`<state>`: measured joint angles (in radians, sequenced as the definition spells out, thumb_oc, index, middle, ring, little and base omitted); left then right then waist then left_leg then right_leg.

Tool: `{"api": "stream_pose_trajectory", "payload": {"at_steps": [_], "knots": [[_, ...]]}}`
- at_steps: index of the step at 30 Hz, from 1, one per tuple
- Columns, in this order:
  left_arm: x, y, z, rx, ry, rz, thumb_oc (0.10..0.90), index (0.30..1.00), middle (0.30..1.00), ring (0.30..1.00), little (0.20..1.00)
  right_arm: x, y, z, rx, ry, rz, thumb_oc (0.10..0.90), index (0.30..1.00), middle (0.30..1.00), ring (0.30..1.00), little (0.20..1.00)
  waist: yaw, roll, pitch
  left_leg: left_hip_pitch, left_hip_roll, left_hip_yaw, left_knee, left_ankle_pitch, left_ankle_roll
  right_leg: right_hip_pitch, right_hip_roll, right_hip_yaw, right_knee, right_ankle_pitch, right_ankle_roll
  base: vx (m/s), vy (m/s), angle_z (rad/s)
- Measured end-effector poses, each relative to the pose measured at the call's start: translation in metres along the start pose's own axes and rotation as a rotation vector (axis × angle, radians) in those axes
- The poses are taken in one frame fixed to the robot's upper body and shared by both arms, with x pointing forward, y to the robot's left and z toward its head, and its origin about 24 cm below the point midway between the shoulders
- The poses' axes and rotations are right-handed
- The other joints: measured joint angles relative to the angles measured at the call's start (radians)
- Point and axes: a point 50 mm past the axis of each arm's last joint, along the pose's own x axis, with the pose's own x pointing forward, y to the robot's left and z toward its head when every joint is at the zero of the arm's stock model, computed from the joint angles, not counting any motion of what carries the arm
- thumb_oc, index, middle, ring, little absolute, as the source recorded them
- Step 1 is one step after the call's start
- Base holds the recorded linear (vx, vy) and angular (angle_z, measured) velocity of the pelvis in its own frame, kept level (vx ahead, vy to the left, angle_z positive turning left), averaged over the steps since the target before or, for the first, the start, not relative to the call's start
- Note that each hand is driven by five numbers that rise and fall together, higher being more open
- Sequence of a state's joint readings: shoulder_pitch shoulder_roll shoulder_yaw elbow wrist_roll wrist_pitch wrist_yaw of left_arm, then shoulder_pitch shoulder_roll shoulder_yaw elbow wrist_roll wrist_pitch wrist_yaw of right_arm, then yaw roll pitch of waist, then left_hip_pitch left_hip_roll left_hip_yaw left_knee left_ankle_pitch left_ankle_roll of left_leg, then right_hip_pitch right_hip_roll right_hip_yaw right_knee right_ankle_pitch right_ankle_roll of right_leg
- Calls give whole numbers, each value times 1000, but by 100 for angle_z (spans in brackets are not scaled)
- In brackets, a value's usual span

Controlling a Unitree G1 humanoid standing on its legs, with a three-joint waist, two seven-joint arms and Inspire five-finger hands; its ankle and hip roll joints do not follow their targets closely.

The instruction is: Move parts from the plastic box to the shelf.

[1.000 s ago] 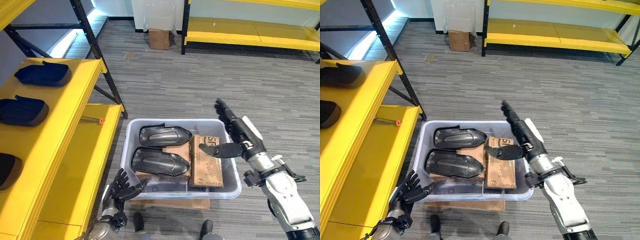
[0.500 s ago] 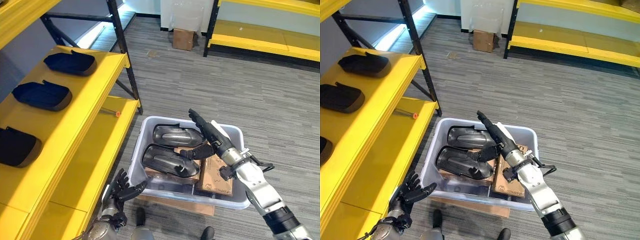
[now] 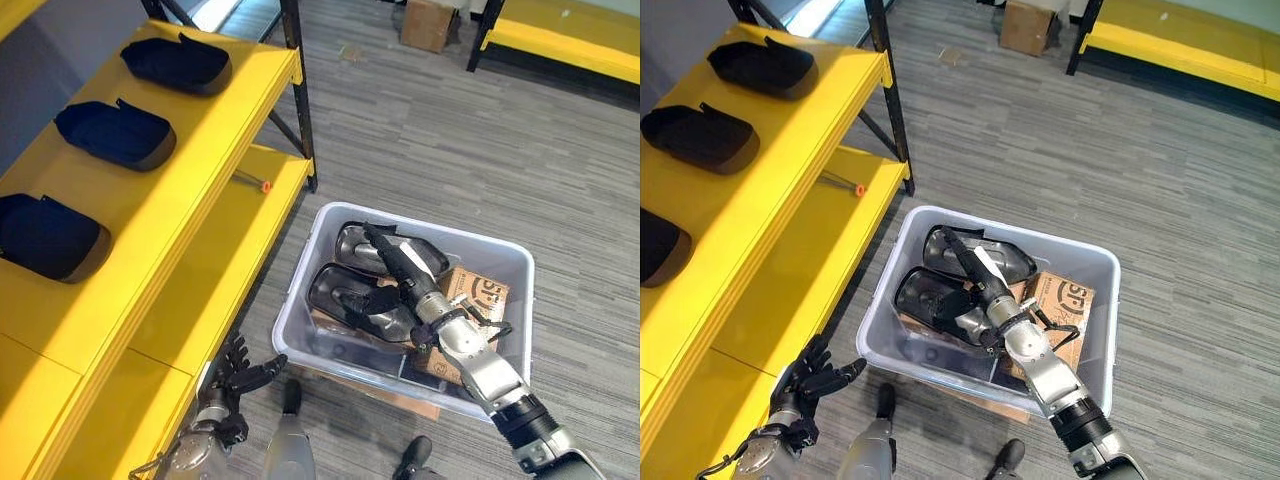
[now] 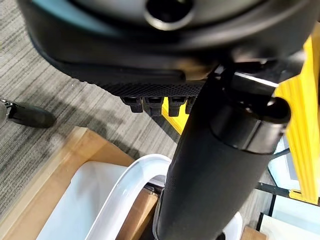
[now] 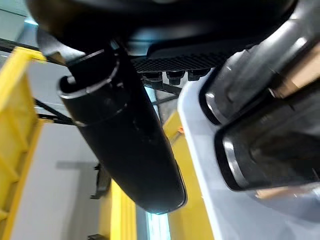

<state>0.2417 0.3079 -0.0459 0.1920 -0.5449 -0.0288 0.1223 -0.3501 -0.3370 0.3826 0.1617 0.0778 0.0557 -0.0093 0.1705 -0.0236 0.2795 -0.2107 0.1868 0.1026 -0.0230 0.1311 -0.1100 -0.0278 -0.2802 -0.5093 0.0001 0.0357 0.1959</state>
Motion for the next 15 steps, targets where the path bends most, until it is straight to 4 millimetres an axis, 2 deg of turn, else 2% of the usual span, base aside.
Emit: {"api": "stream_pose_trajectory", "payload": {"at_steps": [11,15], "knots": [[7,-7,9,4,-30,-5,900,1000,1000,1000,1000,3,5,-17,-29,90,-21,900,1000,1000,1000,1000,1,6,20,-16,-5,-8,3,0,0,1,-1,-18,-7,-1,3,-6,11,3],[8,-7,12,26,-35,-15,900,1000,1000,1000,1000,6,9,-23,-11,121,-45,900,1000,1000,1000,1000,1,14,53,-18,-5,-9,7,0,0,0,-2,-18,-6,-1,3,-15,15,1]]}}
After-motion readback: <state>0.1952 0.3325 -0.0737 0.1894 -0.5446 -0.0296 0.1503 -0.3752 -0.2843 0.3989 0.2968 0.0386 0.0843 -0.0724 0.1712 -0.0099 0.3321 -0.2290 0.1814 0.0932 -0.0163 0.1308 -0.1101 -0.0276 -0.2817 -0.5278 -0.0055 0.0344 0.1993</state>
